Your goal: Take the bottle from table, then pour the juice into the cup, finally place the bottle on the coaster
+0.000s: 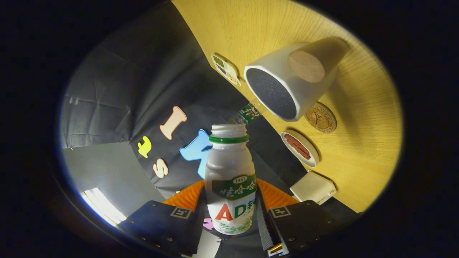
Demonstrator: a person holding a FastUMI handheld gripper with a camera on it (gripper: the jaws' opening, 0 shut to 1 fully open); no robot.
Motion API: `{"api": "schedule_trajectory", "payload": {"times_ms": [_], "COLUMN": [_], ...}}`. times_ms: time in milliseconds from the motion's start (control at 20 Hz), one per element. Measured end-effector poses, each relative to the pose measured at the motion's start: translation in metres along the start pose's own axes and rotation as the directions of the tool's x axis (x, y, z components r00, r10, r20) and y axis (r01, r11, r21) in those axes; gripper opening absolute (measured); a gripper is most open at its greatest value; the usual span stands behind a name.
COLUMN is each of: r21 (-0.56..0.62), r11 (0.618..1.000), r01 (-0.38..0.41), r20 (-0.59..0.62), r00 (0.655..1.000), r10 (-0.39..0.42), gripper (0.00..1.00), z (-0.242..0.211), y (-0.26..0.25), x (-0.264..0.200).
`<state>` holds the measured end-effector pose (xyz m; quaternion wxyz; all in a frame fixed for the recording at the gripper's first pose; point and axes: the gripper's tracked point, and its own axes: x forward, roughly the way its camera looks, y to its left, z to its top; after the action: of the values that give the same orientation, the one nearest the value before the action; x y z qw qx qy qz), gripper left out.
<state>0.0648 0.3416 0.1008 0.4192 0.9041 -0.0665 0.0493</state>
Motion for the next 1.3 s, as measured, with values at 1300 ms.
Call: {"api": "schedule_trajectory", "payload": {"times_ms": [1300], "r21": [-0.343], "r11": [0.932], "r01": [0.115], "r20": [0.065], "r00": [0.993], "r10": [-0.098], "gripper": [0.64], "z": [-0.004], "y": [-0.026], "x": [0.002]}}
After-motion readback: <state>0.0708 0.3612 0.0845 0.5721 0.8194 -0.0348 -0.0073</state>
